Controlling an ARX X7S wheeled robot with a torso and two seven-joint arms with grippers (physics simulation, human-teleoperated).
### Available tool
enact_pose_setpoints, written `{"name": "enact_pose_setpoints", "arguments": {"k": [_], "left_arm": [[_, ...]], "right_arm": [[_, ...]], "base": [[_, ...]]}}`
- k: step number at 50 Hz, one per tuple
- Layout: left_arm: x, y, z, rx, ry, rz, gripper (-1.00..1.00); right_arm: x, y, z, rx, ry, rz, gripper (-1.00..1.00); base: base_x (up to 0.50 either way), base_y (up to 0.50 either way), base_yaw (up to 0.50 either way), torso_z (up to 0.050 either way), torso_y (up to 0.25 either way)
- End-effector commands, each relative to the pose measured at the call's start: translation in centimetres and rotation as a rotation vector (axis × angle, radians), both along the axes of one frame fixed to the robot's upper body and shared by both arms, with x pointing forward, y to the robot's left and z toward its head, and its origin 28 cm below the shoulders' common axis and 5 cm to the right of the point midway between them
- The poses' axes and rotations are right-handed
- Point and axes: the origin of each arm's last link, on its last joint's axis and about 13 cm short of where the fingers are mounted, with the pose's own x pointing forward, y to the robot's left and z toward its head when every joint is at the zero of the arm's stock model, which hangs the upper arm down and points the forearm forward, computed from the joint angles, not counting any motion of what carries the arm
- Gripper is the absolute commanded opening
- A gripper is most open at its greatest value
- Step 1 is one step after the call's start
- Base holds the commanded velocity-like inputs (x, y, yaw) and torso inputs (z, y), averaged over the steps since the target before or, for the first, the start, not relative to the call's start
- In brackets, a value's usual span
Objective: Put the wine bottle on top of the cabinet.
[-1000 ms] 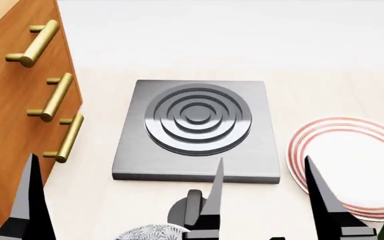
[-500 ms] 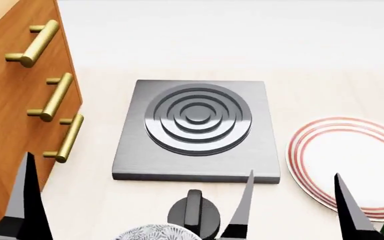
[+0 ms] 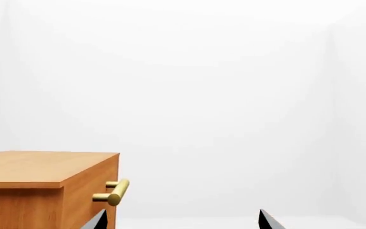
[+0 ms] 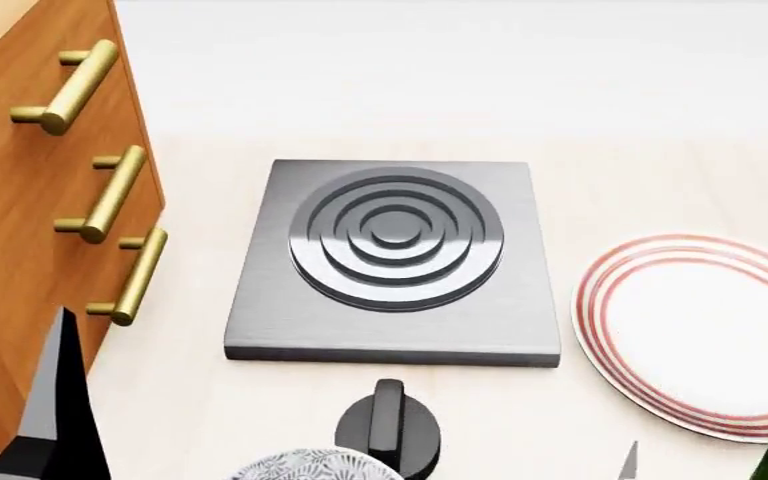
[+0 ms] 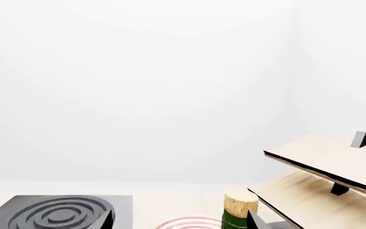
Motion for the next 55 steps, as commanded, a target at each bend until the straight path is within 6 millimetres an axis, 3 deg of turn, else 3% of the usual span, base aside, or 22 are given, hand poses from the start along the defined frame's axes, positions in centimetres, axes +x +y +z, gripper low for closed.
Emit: {"name": "enact_pose_setpoints", "arguments": {"k": [1,7,37,55], "left_arm": [[0.0,-0.1,-0.1,0.003,0.004,0.0,1.0],[0.0,-0.1,-0.1,0.005,0.005,0.0,1.0],[0.1,-0.1,-0.2,0.006,0.017,0.008,1.0],[0.0,-0.1,-0.1,0.007,0.017,0.011,1.0]], "right_arm": [[-1.5,-1.2,-1.2,-0.033,0.009,-0.055,1.0],[-1.7,-1.7,-1.8,-0.025,0.03,-0.072,1.0],[1.2,-3.7,-2.1,-0.001,0.041,-0.151,1.0],[2.8,-3.6,-3.0,0.009,0.07,-0.14,1.0]], "base": [[0.0,0.0,0.0,0.0,0.0],[0.0,0.0,0.0,0.0,0.0],[0.0,0.0,0.0,0.0,0.0],[0.0,0.0,0.0,0.0,0.0]]}}
